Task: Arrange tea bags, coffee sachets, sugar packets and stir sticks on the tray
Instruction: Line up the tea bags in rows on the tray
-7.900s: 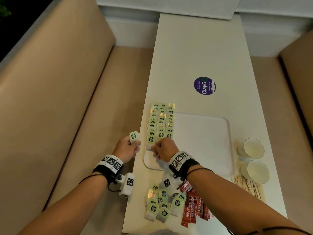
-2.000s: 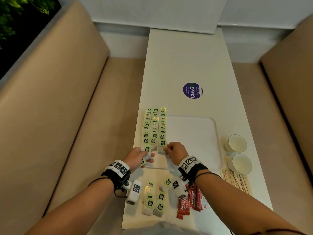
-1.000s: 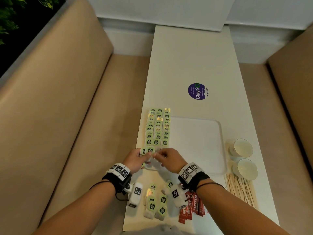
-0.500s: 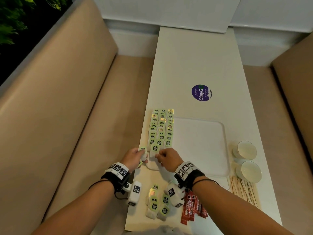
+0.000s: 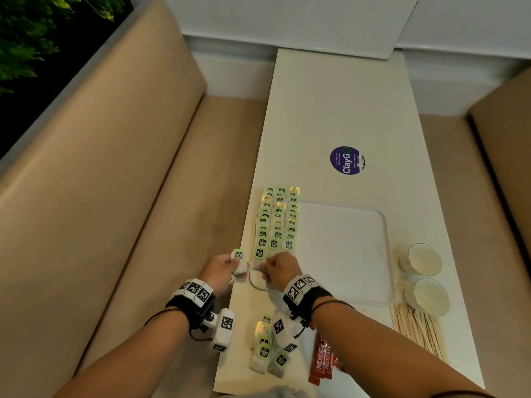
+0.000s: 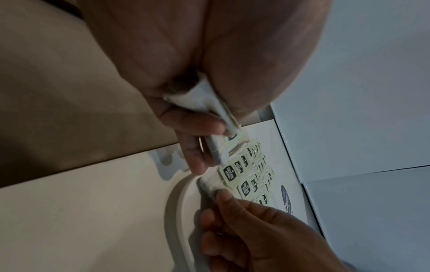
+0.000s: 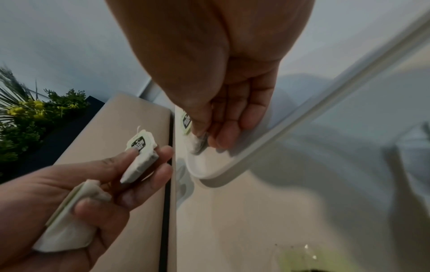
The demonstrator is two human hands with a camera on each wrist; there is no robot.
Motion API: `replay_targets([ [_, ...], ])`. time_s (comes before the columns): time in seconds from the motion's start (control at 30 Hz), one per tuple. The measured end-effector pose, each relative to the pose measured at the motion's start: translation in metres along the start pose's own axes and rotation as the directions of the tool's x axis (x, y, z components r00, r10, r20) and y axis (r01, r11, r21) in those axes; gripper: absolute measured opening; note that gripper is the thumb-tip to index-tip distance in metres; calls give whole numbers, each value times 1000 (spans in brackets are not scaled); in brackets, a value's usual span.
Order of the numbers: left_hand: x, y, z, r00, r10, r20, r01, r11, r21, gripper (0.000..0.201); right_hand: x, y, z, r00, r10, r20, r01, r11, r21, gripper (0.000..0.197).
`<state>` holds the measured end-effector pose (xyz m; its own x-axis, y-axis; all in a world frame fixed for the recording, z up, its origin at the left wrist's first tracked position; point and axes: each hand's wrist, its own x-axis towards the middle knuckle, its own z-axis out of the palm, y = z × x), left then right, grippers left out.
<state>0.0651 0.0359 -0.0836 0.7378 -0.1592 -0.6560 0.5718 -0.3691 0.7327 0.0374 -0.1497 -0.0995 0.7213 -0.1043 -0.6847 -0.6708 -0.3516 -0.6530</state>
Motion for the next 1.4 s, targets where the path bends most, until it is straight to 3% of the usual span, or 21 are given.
replay_targets([
  [0.2,3,-6,0,998,7,-69,-7,1000,-4,11,-3,-1,-2,997,-33,-65,24,990,-136,39],
  [0.33,-1,-3,3,999,24,-36,-25,1000,-12,14,-7,-1,-7,997,-57,-59,44,977,-210,39],
  [0.5,0,-2,4,999,42,-16,-42,999,-8,16,-20,-7,-13,989,-151,-1,150,985,-88,48],
  [0.6,-1,1,9,999,41,-4,-41,999,-5,11,-26,-7,-13,966,-245,86,249,968,-39,32],
  [0.7,-6,6,16,999,43,10,-43,999,-11,4,-24,-4,-12,957,-282,68,284,959,-22,22],
  [0.8,-6,7,18,998,56,31,-55,998,-13,5,-24,-3,-13,962,-270,35,270,963,-5,27],
  [0.93,-5,11,20,999,38,19,-38,999,-21,13,-24,0,-17,960,-240,142,255,961,-104,29],
  [1.03,-6,16,23,998,-4,57,8,997,-80,15,-18,4,-24,977,-205,60,211,971,-115,32],
  [1.2,-9,18,20,967,-143,212,193,952,-237,17,-11,8,-35,993,-111,-42,100,974,-202,40],
  [1.4,-10,18,16,943,-169,286,235,947,-217,18,-11,8,-31,996,-47,-82,29,977,-213,39],
])
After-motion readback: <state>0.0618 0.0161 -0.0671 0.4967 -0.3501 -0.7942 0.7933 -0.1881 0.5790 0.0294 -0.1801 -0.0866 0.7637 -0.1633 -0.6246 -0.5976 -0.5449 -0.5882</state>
